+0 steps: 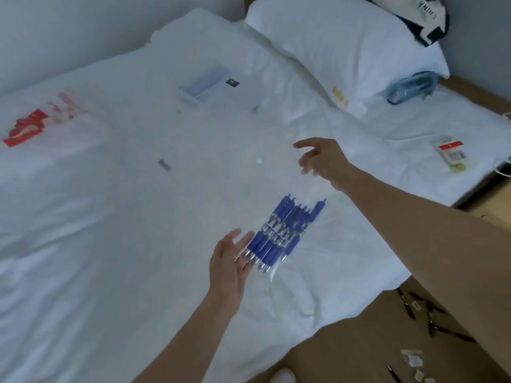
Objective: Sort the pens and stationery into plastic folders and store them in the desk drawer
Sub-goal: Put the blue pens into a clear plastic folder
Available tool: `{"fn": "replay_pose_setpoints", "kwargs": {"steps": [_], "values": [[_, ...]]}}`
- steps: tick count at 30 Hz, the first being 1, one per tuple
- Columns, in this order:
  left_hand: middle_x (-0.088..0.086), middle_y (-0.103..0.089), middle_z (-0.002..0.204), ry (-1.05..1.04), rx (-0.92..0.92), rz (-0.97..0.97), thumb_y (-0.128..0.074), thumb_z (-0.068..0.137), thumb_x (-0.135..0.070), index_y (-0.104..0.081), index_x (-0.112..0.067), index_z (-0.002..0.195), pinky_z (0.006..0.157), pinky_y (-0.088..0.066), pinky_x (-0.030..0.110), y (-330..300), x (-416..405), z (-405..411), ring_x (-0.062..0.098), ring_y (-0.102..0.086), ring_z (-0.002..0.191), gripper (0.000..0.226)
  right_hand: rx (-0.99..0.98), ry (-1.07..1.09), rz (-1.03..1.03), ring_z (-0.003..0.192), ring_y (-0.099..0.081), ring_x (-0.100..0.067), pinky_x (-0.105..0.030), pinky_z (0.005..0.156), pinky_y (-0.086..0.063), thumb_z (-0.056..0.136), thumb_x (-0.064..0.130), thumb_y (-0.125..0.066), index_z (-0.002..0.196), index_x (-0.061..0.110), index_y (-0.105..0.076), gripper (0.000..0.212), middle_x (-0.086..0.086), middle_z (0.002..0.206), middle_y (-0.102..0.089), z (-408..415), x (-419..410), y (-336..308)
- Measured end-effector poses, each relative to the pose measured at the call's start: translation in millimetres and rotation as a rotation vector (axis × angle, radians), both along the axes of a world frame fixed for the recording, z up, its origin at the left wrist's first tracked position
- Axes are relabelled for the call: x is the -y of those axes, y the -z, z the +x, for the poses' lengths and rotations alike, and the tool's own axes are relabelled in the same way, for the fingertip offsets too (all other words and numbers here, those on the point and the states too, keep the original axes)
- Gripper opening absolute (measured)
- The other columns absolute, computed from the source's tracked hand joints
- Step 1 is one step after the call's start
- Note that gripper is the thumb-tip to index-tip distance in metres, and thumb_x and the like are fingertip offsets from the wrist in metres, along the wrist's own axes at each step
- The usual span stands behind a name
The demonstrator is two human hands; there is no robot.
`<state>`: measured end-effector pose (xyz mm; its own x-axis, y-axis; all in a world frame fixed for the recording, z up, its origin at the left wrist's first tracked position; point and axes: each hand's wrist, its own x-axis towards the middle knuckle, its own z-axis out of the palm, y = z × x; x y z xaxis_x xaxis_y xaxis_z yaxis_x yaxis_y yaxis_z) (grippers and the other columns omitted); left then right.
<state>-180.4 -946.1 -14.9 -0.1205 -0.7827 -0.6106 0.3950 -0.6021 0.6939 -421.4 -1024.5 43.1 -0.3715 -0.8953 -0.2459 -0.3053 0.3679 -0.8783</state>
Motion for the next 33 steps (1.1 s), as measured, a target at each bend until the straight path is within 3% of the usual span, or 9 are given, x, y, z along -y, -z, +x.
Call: {"fn": "replay_pose_setpoints", "kwargs": {"steps": [4, 7, 11, 14, 21, 24, 26, 28, 33], "values": [[0.011, -0.069, 0.109, -0.07, -0.117, 0.116, -0.044, 0.099, -0.013, -0.059, -0.012, 0.111, 0.092, -0.05, 0.043, 15, -10, -29, 0.027, -0.066, 0.101, 0.019, -0.106, -0.029, 0.006, 0.068, -0.059, -0.015, -0.019, 0.058, -0.047, 0.078, -0.013, -0.05, 0.101, 0.018, -0.069, 0.043, -0.006, 0.075, -0.065, 6, 32, 5], [0.009, -0.069, 0.109, -0.083, -0.175, 0.193, -0.04, 0.101, -0.019, -0.059, -0.012, 0.113, 0.084, -0.052, 0.037, 30, -21, -51, 0.023, -0.066, 0.098, 0.023, -0.191, -0.052, 0.017, 0.082, -0.062, -0.019, -0.014, 0.063, -0.048, 0.083, -0.007, -0.054, 0.101, 0.016, -0.071, 0.033, -0.009, 0.091, -0.068, 4, 44, 15], [0.01, -0.069, 0.106, -0.091, -0.17, 0.264, -0.039, 0.102, -0.018, -0.059, -0.01, 0.112, 0.078, -0.055, 0.035, 40, -30, -70, 0.025, -0.066, 0.097, 0.024, -0.18, -0.175, 0.146, 0.112, -0.059, -0.021, -0.025, 0.092, -0.045, 0.083, -0.003, -0.065, 0.11, 0.016, -0.067, 0.034, -0.009, 0.122, -0.063, -13, 37, 37], [0.013, -0.067, 0.113, -0.025, -0.137, 0.273, -0.04, 0.101, -0.02, -0.058, -0.009, 0.114, 0.084, -0.052, 0.038, 43, -32, -70, 0.027, -0.064, 0.102, 0.025, -0.223, -0.143, 0.147, 0.12, -0.051, -0.018, -0.021, 0.09, -0.038, 0.083, 0.001, -0.065, 0.119, 0.019, -0.063, 0.04, -0.004, 0.131, -0.055, -27, 14, 46], [0.016, -0.065, 0.105, 0.03, -0.026, 0.221, -0.05, 0.097, -0.016, -0.053, -0.01, 0.107, 0.082, -0.051, 0.036, 45, -14, -31, 0.027, -0.064, 0.098, 0.013, 0.025, 0.347, 0.14, 0.09, -0.058, -0.018, -0.026, 0.073, -0.043, 0.081, -0.003, -0.066, 0.115, 0.013, -0.063, 0.038, -0.009, 0.112, -0.063, -36, -78, 74], [0.014, -0.063, 0.098, -0.077, 0.024, 0.131, -0.045, 0.099, -0.011, -0.05, -0.011, 0.096, 0.068, -0.058, 0.029, 49, 17, 0, 0.018, -0.071, 0.076, 0.006, 0.109, 0.419, 0.18, 0.083, -0.062, -0.024, -0.034, 0.077, -0.053, 0.08, 0.001, -0.069, 0.116, 0.01, -0.061, 0.038, -0.009, 0.097, -0.066, -24, -105, 86], [0.011, -0.068, 0.089, -0.12, 0.06, 0.059, -0.045, 0.098, -0.008, -0.047, -0.01, 0.1, 0.058, -0.058, 0.026, 52, 41, 23, 0.014, -0.071, 0.066, 0.004, 0.149, 0.44, 0.209, 0.075, -0.063, -0.025, -0.039, 0.079, -0.056, 0.08, 0.005, -0.072, 0.114, 0.01, -0.059, 0.037, -0.01, 0.088, -0.067, -13, -114, 92], [0.005, -0.071, 0.079, -0.159, 0.087, -0.005, -0.048, 0.096, -0.005, -0.041, -0.01, 0.112, 0.059, -0.058, 0.026, 52, 61, 42, 0.013, -0.071, 0.066, 0.018, 0.239, 0.465, 0.23, 0.067, -0.061, -0.025, -0.038, 0.073, -0.056, 0.079, 0.006, -0.073, 0.111, 0.01, -0.057, 0.036, -0.012, 0.082, -0.066, -3, -118, 97], [0.012, -0.061, 0.098, -0.236, 0.211, -0.078, -0.053, 0.092, 0.004, -0.038, -0.017, 0.119, 0.067, -0.059, 0.025, 44, 88, 67, 0.015, -0.068, 0.075, 0.036, 0.351, 0.488, 0.222, 0.058, -0.059, -0.023, -0.027, 0.054, -0.052, 0.08, -0.006, -0.067, 0.102, 0.008, -0.059, 0.027, -0.015, 0.078, -0.066, 9, -117, 103]]}}
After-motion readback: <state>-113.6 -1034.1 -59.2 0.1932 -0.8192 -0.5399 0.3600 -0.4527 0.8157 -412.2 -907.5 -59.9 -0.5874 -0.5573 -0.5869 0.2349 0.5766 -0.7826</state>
